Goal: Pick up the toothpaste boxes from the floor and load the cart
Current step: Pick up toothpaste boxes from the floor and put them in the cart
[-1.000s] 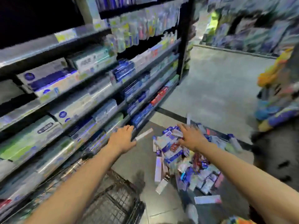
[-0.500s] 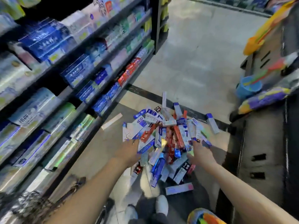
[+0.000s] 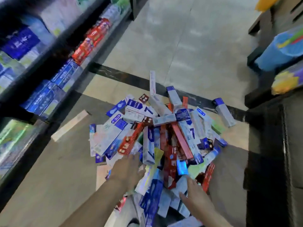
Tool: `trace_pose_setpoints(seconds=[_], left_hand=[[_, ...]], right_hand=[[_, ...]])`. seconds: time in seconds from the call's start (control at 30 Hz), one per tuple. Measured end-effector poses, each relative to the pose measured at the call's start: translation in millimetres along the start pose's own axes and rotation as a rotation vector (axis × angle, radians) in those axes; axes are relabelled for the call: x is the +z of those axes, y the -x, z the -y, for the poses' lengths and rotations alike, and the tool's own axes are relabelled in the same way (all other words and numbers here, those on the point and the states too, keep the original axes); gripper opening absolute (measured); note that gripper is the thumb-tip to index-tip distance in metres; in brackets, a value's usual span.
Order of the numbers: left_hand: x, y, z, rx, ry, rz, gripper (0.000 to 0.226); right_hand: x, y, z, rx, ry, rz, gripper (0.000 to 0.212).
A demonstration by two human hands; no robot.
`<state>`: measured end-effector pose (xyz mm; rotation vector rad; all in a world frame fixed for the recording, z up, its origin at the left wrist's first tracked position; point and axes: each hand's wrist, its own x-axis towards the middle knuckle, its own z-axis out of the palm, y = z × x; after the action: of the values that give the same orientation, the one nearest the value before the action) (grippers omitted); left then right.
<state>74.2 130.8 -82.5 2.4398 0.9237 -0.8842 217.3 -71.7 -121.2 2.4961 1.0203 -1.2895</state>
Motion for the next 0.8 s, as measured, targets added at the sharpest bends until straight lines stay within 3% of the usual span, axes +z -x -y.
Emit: trace_pose_setpoints(seconds=[0.1, 0.2, 0.3, 0.47, 0.6, 0.8], left_hand=[[42.6, -57.8, -8.7, -0.048, 0.263, -0.057, 0.058], [82.6, -109.2, -14.2, -0.108, 0.476, -0.078, 0.069], [109.8, -147.0, -11.2, -0.192, 0.576, -0.12, 0.065], [123.2, -167.3, -10.7, -0.247, 0.801, -0.146, 0.041], [121.1, -163.3, -14.3, -0.231, 0.852, -0.172, 0.031], [113.6, -155.8, -12.0, -0.251, 0.852, -0.123, 0.026]], right_hand=[[42.7, -58.0, -9.8, 0.012, -0.052, -0.046, 0.063], [81.4, -108.4, -14.1, 0.054, -0.181, -0.082, 0.045], [103.5, -134.8, -13.5, 0.098, -0.219, -0.22, 0.05], [127.2, -145.0, 0.0, 0.194, -0.517, -0.438, 0.062], [143.3, -145.9, 15.9, 0.304, -0.763, -0.548, 0.064], [136.6, -143.1, 13.0, 0.294, -0.74, -0.543, 0.07]])
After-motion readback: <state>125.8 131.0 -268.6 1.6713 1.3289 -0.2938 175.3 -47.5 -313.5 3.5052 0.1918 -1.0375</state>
